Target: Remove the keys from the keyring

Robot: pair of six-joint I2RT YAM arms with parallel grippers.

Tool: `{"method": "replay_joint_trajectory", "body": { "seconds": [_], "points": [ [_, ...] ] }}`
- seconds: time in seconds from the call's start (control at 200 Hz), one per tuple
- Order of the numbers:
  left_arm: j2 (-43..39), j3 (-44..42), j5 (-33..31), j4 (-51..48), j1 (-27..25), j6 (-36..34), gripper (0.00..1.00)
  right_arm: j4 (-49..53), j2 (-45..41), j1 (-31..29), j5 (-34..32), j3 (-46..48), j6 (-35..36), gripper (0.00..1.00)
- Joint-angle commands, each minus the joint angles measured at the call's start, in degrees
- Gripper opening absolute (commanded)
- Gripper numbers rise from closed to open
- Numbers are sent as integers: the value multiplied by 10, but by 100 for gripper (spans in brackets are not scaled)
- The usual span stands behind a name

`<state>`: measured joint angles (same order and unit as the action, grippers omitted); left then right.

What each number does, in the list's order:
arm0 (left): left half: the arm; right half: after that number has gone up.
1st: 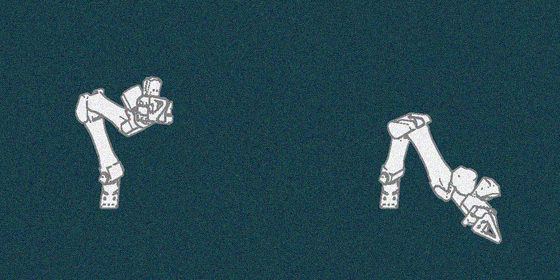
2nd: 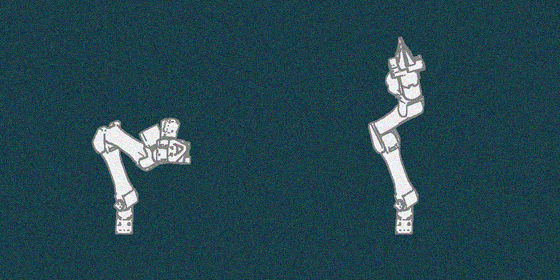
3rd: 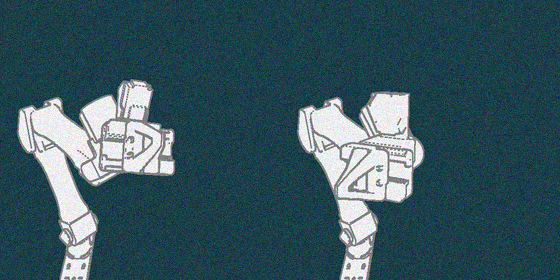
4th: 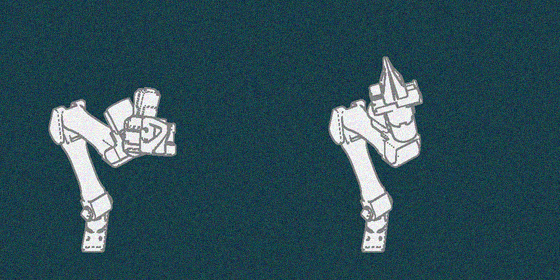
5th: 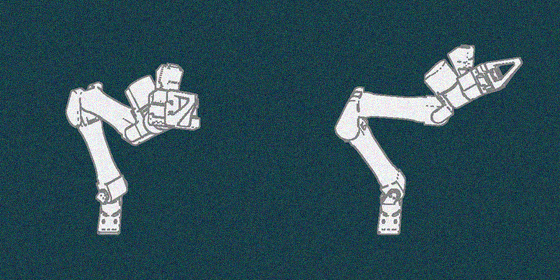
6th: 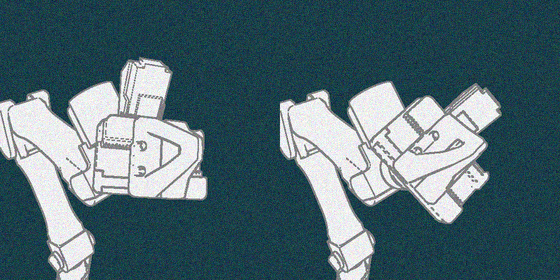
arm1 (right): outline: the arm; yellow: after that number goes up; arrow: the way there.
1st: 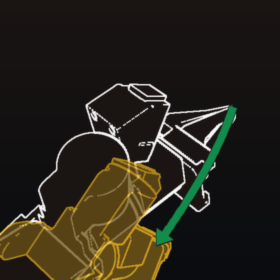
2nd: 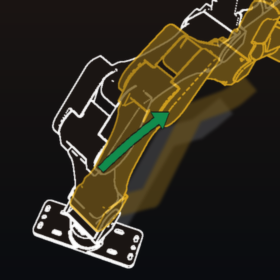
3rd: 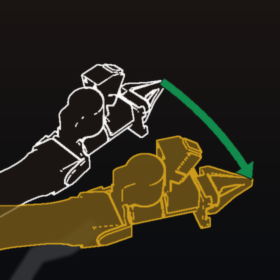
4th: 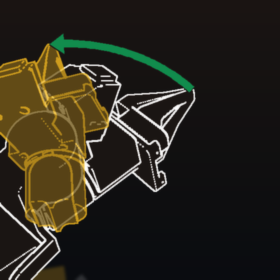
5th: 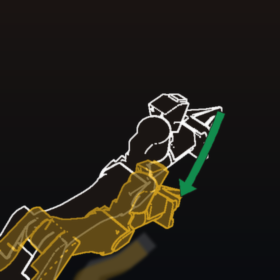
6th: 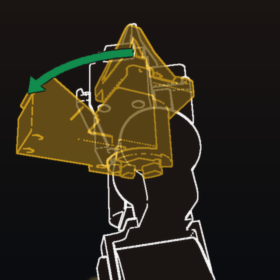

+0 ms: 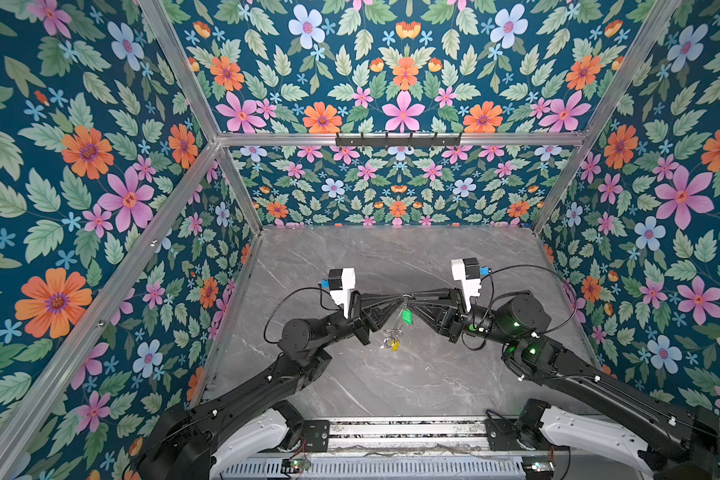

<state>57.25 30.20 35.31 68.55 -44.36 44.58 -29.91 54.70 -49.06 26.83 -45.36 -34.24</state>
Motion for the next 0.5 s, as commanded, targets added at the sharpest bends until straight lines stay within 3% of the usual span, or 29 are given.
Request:
{"method": "replay_joint_trajectory", "body": {
  "seconds": [0.0, 0.27, 0.495],
  "points": [
    [-3, -2, -7, 28, 0, -2, 0, -23, 2, -2, 0, -3, 3, 22],
    [-4, -6, -8, 28, 0, -1, 0, -15, -1, -2, -7, -1, 8, 14],
    [-4, -7, -7, 28, 0, 1, 2, 4, -7, -3, -15, -1, 14, 0]
  ]
}}
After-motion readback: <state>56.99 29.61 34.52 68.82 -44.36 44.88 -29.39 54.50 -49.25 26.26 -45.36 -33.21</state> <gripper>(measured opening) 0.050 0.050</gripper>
